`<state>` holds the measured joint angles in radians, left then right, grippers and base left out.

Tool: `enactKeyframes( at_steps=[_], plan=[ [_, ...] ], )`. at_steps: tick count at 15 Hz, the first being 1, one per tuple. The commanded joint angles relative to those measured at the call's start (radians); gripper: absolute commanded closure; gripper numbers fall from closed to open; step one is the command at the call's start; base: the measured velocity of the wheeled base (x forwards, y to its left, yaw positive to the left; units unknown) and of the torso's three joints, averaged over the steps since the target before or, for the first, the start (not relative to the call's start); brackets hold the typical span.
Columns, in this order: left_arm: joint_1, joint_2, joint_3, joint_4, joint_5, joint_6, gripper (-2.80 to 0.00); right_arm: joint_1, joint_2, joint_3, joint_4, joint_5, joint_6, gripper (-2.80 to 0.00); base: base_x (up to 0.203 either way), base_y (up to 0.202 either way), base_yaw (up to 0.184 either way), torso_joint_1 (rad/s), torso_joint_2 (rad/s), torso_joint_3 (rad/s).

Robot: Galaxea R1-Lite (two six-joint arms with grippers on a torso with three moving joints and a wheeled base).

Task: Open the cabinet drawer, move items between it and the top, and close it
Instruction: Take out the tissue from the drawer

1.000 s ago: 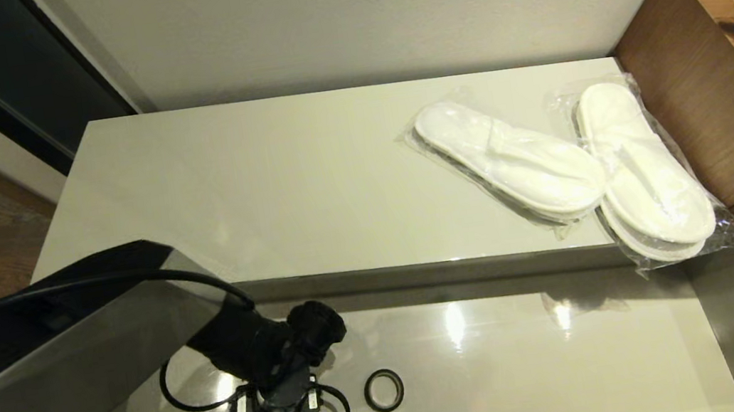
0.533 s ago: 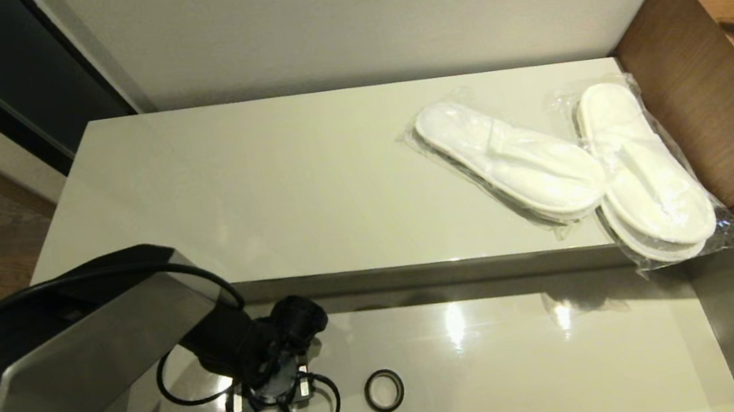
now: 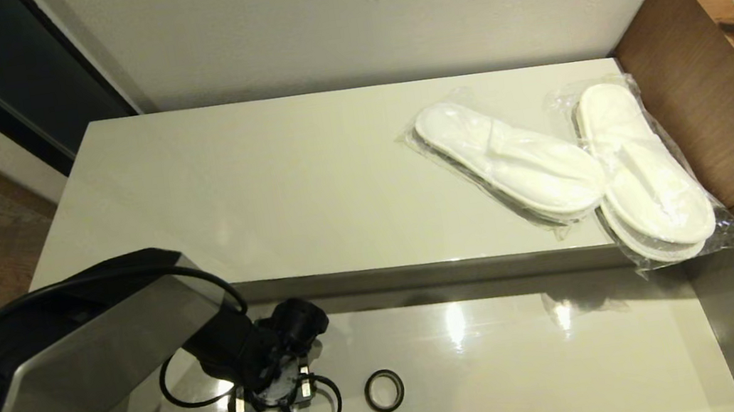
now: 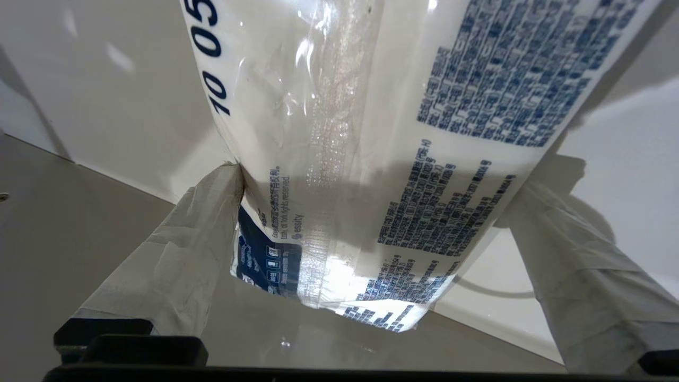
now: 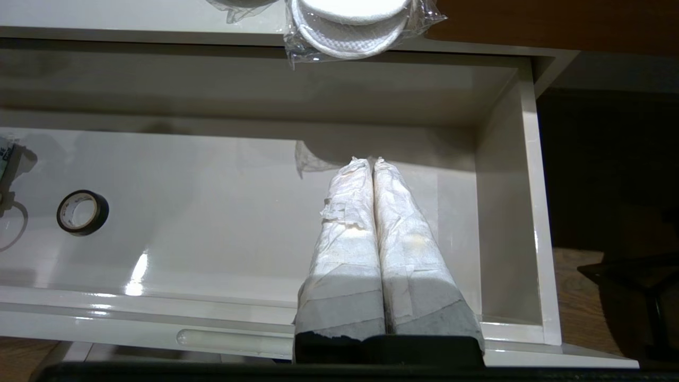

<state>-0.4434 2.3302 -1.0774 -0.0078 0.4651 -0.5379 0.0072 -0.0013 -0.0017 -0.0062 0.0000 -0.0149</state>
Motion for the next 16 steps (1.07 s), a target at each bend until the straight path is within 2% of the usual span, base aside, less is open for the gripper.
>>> enactKeyframes(
  at_steps=[1,5,7,10,13,16],
  plan=[
    [-0.004,0.007,0.01,-0.025,0.001,-0.002,-2.8,0.0,-0.002,0.0,-0.001,0.0,0.0,0.0,0.0,0.0,0.0,0.0,0.0,0.0],
    [-0.006,-0.007,-0.008,-0.026,0.001,0.003,-2.8,0.0,0.0,0.0,0.0,0.0,0.0,0.0,0.0,0.0,0.0,0.0,0.0,0.0],
    [-0.007,-0.07,0.011,-0.022,0.002,0.005,-2.8,0.0,0.0,0.0,0.0,0.0,0.0,0.0,0.0,0.0,0.0,0.0,0.0,0.0],
    [-0.007,-0.213,0.034,-0.001,0.001,0.051,-2.8,0.0,-0.001,0.0,0.0,0.0,0.0,0.0,0.0,0.0,0.0,0.0,0.0,0.0],
    [-0.011,-0.365,0.031,0.15,-0.005,0.104,-2.8,0.0,-0.002,0.0,-0.001,0.0,0.0,0.0,0.0,0.0,0.0,0.0,0.0,0.0],
    [-0.012,-0.389,0.041,0.219,-0.022,0.114,-2.8,0.0,-0.001,0.0,0.0,0.0,0.0,0.0,0.0,0.0,0.0,0.0,0.0,0.0]
  ],
)
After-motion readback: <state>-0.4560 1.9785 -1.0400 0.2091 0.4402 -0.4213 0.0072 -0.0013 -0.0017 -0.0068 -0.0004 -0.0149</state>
